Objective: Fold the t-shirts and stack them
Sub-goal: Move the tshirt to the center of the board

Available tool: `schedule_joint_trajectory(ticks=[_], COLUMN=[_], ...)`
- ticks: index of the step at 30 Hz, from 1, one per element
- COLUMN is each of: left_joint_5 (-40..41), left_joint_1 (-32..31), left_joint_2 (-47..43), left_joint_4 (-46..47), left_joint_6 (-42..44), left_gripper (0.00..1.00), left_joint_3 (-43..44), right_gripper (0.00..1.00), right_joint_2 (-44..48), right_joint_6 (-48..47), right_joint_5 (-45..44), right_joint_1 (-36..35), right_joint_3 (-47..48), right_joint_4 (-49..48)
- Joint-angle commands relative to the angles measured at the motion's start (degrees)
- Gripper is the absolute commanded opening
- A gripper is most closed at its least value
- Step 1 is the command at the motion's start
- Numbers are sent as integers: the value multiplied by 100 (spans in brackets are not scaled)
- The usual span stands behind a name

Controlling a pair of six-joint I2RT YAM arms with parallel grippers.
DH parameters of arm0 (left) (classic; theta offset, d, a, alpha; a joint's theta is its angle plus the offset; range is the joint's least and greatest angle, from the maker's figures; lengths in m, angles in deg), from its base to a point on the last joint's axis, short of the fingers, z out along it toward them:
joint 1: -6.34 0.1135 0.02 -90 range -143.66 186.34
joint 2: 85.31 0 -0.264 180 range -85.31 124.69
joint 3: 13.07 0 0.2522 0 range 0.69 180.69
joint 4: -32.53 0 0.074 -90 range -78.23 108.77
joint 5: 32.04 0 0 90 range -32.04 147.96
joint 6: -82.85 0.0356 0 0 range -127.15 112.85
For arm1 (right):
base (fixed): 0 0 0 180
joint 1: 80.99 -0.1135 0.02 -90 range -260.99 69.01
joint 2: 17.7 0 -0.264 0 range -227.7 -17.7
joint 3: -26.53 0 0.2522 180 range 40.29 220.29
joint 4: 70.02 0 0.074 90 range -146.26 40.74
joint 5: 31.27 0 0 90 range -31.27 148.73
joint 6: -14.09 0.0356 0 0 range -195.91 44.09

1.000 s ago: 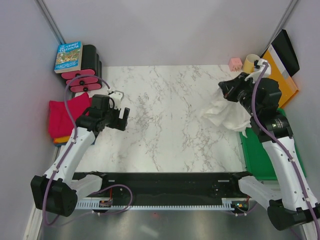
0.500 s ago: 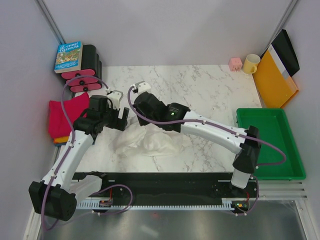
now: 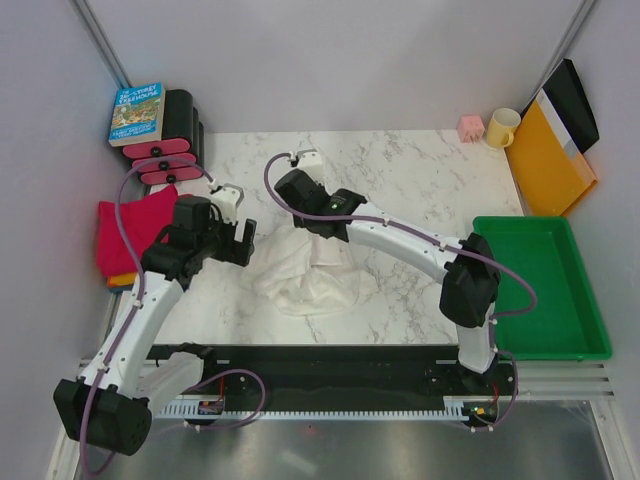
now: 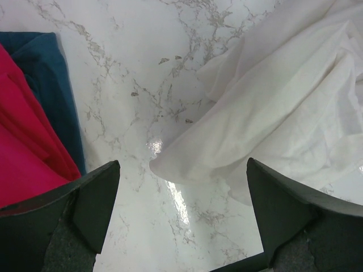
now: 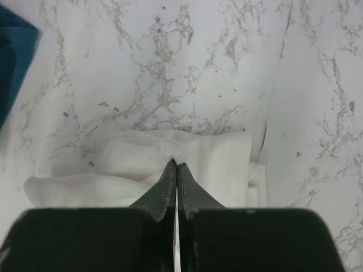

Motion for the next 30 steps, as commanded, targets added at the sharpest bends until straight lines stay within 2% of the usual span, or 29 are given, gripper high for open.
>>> schedule_joint_trajectory(ticks=[1, 8, 12, 17, 20, 25, 27, 30], left_joint_5=[-420, -1115, -1063, -641, -605, -737, -816, -869], left_joint_1=[34, -133, -221, -221, -212, -221, -221, -221], left_joint_2=[83, 628, 1058, 1515, 1814, 1832, 1902, 2017], left_joint_4=[131, 87, 148, 333, 307, 342, 342, 342], left_joint_6=[72, 423, 626, 443, 354, 336, 363, 345], left_gripper=[100, 97, 94, 82, 81, 81, 85, 91], left_joint_3=[-125, -169, -344, -284, -187, -151, -64, 147], right_gripper=[0, 0, 0, 0, 0, 0, 0, 30], right_joint_2=[54, 186, 362, 379, 397, 283, 239, 160], right_joint_6=[294, 487, 620, 549, 585, 453, 435, 418], right_joint_5=[-150, -228, -9, -96, 35, 123, 158, 264], right_joint_1=[328, 555, 907, 1083, 1215, 1233, 1251, 1251], right_joint_3=[-288, -702, -1132, -1264, -1326, -1221, -1168, -1045], right_joint_4=[-191, -288, -463, -481, -577, -622, -622, -613])
